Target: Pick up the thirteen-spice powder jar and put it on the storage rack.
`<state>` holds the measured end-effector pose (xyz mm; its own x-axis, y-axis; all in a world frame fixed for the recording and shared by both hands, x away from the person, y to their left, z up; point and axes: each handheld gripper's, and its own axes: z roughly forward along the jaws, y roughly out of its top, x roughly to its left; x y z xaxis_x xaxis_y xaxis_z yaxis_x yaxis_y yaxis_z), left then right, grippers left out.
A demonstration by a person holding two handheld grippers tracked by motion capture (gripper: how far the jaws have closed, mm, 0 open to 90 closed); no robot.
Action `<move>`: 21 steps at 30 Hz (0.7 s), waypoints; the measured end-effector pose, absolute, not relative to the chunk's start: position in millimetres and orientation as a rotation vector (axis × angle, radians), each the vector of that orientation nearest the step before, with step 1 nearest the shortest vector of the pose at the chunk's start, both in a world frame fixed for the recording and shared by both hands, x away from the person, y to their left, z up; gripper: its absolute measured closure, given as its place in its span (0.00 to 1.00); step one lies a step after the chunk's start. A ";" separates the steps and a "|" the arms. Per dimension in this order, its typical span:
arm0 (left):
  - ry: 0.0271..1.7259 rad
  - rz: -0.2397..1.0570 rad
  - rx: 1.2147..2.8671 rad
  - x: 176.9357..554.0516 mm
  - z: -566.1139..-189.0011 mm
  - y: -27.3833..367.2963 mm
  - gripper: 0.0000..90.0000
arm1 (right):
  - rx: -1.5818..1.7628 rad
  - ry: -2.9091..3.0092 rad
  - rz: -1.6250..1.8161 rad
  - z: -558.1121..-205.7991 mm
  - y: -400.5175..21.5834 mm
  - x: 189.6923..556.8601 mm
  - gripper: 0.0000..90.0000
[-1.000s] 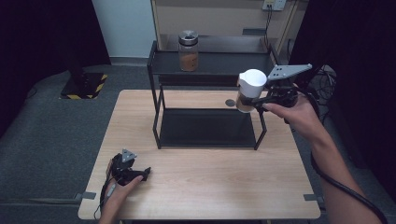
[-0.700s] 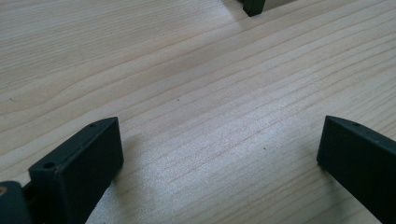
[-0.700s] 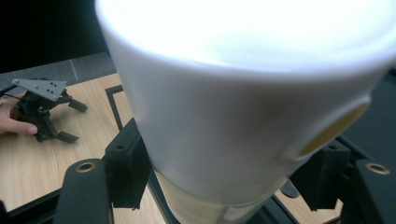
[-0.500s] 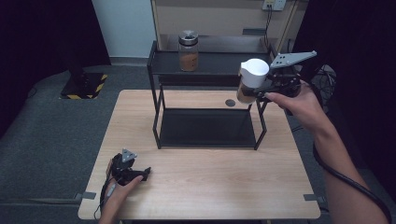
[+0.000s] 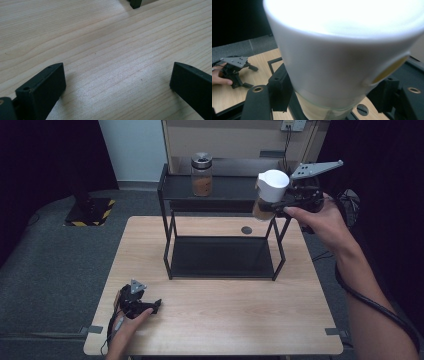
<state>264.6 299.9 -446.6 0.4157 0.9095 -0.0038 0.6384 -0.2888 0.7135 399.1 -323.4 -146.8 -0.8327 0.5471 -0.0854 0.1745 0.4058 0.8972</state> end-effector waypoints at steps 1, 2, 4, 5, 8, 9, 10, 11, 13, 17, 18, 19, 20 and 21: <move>1.308 0.544 2.031 264.6 -446.6 299.8 0.00 | 0.623 2.297 1.403 -145.7 -323.0 400.1 0.35; 1.308 0.544 2.032 264.7 -446.5 299.8 0.00 | 0.625 2.296 1.403 -144.4 -322.8 401.4 0.35; 1.307 0.544 2.032 264.8 -446.5 299.9 0.00 | 0.631 2.291 1.405 -142.4 -322.4 403.4 0.35; 1.307 0.544 2.032 264.9 -446.6 299.8 0.00 | 0.633 2.289 1.403 -141.3 -321.9 404.4 0.35; 1.307 0.544 2.032 265.1 -446.5 299.7 0.00 | 0.637 2.285 1.402 -138.5 -320.2 407.3 0.35; 1.306 0.544 2.033 265.1 -446.5 299.7 0.00 | 0.639 2.283 1.404 -137.7 -319.7 408.3 0.35; 1.306 0.543 2.032 265.2 -446.6 299.8 0.00 | 0.640 2.283 1.405 -136.9 -319.3 409.6 0.35; 1.306 0.543 2.032 265.2 -446.6 299.8 0.00 | 0.642 2.282 1.406 -136.3 -318.8 411.0 0.35; 1.306 0.543 2.033 265.3 -446.6 299.8 0.00 | 0.645 2.282 1.401 -134.5 -316.8 413.4 0.35; 1.306 0.543 2.033 265.3 -446.5 299.8 0.00 | 0.647 2.282 1.395 -132.0 -313.9 416.7 0.35; 1.306 0.543 2.033 265.3 -446.6 299.8 0.00 | 0.648 2.281 1.394 -131.0 -313.0 417.8 0.35; 1.306 0.543 2.033 265.3 -446.6 299.8 0.00 | 0.649 2.279 1.395 -130.3 -312.4 418.9 0.35; 1.306 0.543 2.033 265.3 -446.5 299.8 0.00 | 0.653 2.276 1.396 -129.1 -311.6 420.4 0.35; 1.306 0.544 2.033 265.2 -446.6 299.7 0.00 | 0.655 2.277 1.396 -128.2 -311.1 421.4 0.35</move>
<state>265.2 299.7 -446.6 0.4169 0.9089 -0.0034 0.6379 -0.2900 0.7134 421.4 -311.1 -128.2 -0.8151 0.5732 -0.0836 0.1854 0.3948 0.8999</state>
